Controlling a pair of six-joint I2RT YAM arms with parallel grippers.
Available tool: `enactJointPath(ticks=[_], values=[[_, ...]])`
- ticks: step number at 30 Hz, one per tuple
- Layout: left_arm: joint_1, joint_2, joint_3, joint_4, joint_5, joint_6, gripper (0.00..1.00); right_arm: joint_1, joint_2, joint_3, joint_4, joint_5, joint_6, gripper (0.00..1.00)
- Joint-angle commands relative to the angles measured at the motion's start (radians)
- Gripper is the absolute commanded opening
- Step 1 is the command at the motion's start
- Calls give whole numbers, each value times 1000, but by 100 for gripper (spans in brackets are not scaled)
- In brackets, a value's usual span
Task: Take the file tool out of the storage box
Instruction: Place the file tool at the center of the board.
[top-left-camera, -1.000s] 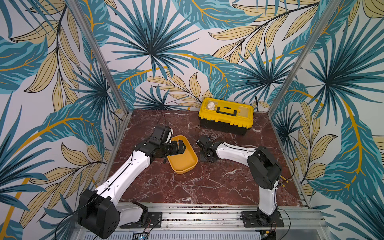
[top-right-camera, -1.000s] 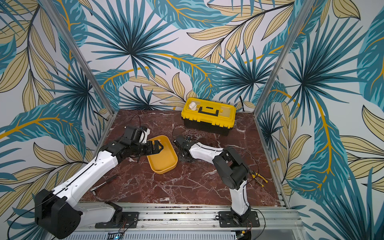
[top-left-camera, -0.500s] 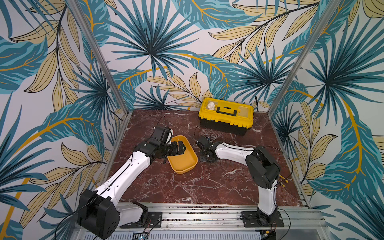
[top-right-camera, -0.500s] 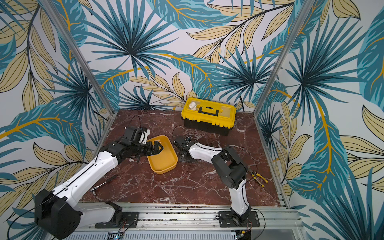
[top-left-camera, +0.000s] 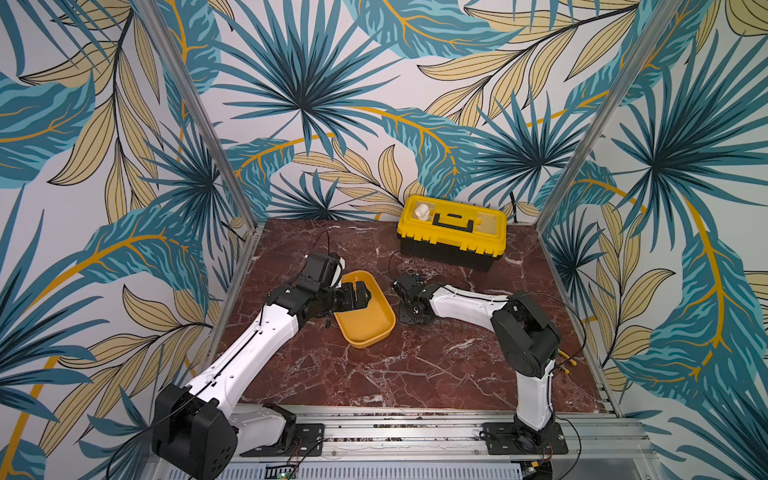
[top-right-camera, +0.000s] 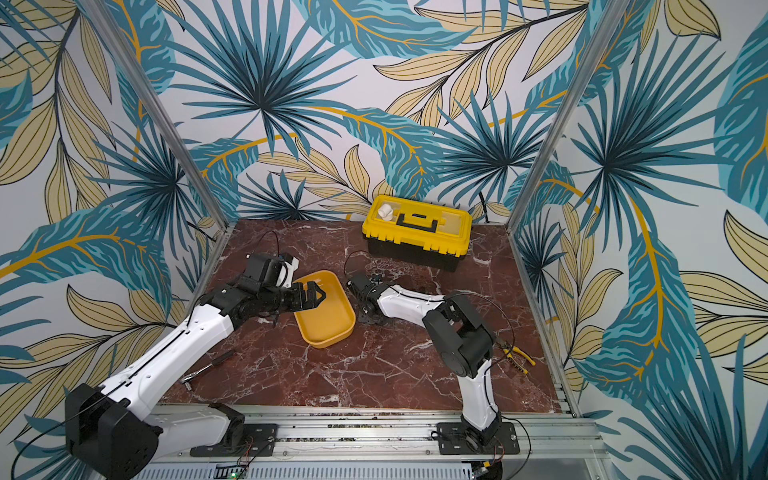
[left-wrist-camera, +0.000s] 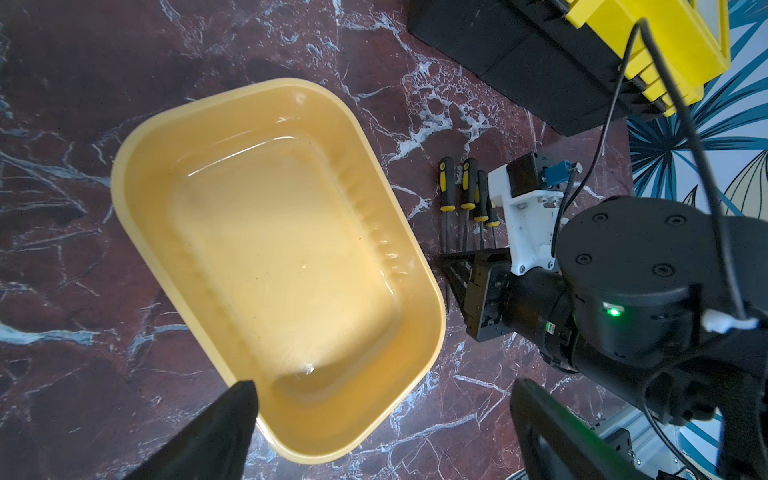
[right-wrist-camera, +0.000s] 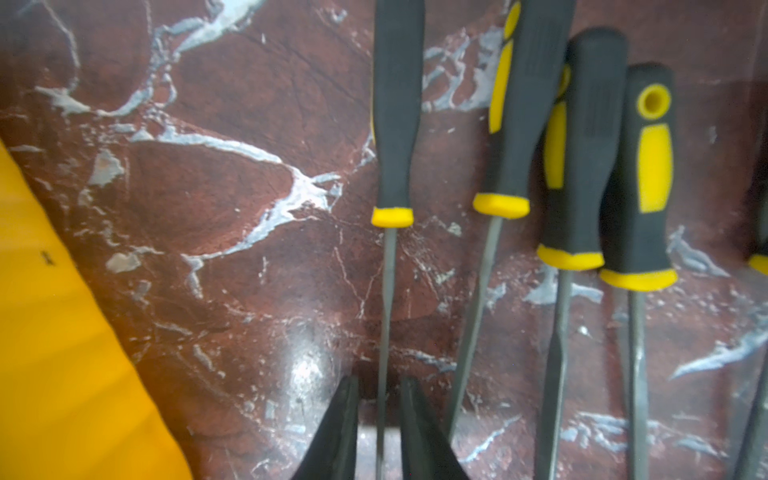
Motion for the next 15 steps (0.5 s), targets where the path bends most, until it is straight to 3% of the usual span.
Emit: enactJointPath(ticks=[1,15], values=[[3,-22,-17,-7,-10,11,100,-5,-61,13,-32,28,-30,24],[3,-15,-18,2,-2,5,100,-112,-150,-52,-69,37,-131,23]])
